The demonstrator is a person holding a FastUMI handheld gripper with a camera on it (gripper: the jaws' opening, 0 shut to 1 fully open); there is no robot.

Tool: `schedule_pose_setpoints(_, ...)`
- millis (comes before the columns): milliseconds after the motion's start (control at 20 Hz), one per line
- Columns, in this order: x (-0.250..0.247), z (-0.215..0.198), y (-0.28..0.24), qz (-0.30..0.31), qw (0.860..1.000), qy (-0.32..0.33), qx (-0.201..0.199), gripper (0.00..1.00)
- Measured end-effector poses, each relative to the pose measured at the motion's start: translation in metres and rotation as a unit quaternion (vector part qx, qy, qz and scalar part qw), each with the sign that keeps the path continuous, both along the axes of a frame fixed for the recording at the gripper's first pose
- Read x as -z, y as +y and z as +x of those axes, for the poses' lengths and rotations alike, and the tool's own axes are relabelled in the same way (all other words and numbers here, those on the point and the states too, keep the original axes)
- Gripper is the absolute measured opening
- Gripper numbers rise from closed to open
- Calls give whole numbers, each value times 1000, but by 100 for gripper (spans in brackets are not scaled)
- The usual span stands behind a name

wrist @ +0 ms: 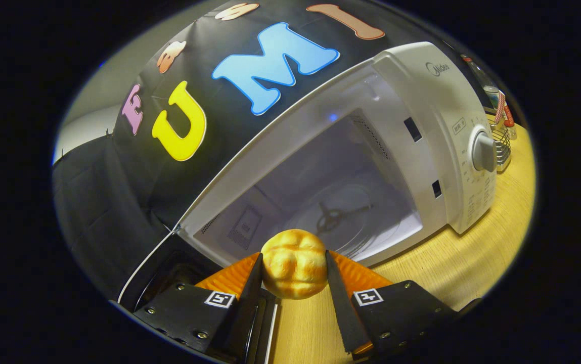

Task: Open the microwave, put the food inside, and close the microwave door.

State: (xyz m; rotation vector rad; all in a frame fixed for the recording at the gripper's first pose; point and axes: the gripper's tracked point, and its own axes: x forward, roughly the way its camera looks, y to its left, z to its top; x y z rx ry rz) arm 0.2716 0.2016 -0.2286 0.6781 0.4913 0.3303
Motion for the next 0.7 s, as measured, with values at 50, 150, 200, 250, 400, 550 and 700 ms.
schedule_pose_setpoints(50, 1, 7, 0, 0, 1000, -5, 5, 71)
schedule_pose_setpoints(150, 6, 21, 1, -10, 1000, -10, 14, 70)
schedule_pose_setpoints(200, 10, 26, 1, -17, 1000, -8, 16, 70)
schedule_pose_setpoints(250, 13, 32, 2, -20, 1000, -9, 20, 71)
schedule_pose_setpoints(400, 16, 49, 1, -28, 999, -17, 40, 70)
schedule_pose_setpoints(550, 25, 59, 2, -44, 998, -8, 53, 71)
schedule_pose_setpoints(700, 35, 67, -1, -53, 996, 6, 73, 79)
